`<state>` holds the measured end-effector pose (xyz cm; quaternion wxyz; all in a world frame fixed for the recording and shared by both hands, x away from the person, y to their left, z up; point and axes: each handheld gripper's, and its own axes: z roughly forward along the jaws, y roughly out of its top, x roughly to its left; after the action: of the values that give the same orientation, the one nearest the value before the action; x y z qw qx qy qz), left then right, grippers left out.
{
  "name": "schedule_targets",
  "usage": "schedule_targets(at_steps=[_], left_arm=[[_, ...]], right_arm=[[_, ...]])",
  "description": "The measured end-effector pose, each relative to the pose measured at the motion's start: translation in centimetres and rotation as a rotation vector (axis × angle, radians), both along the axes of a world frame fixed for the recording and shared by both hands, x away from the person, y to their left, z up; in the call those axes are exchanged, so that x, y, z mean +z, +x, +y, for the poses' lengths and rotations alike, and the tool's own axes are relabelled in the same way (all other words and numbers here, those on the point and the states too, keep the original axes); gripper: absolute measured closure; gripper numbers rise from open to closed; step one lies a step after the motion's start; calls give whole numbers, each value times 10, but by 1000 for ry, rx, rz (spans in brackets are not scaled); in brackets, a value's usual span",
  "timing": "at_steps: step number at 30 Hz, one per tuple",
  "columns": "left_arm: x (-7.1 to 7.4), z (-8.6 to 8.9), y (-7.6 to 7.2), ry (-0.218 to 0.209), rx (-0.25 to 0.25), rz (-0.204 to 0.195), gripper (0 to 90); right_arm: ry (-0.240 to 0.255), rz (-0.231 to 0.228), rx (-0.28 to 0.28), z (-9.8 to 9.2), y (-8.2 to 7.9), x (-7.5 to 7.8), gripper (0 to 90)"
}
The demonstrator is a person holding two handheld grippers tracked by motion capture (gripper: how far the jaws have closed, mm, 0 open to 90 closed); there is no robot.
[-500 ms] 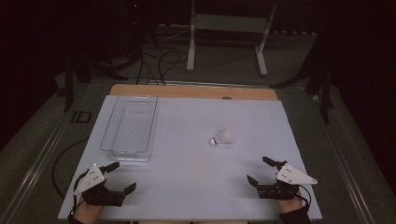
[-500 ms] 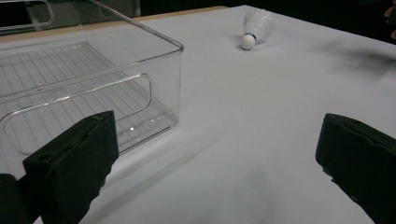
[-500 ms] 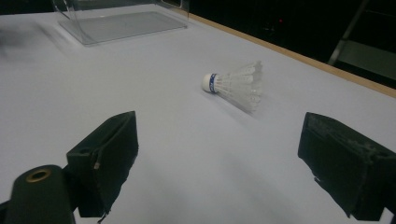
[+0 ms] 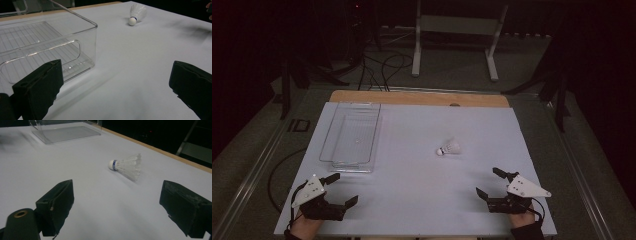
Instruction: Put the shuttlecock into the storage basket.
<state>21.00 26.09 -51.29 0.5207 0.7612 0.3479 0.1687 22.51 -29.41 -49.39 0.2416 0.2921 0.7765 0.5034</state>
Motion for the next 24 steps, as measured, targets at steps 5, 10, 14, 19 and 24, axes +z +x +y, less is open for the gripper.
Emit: schedule_targets(at_steps=[5,10,14,19,24], left_arm=[[3,1,1,-3,5,14,1],[5,1,2,3,5,25,1],[6,-1,2,27,0,34,1],[9,-5,2,53,-10,48,1],[9,-9,2,69,-18,61,1]], right_arm=[[10,1,-7,-2,1,0,123],[10,-1,-6,-2,0,1,123],[10,5,-10,-2,1,0,124],[9,-1,-9,-1,0,1,124],[3,-4,-9,0,0,1,124]])
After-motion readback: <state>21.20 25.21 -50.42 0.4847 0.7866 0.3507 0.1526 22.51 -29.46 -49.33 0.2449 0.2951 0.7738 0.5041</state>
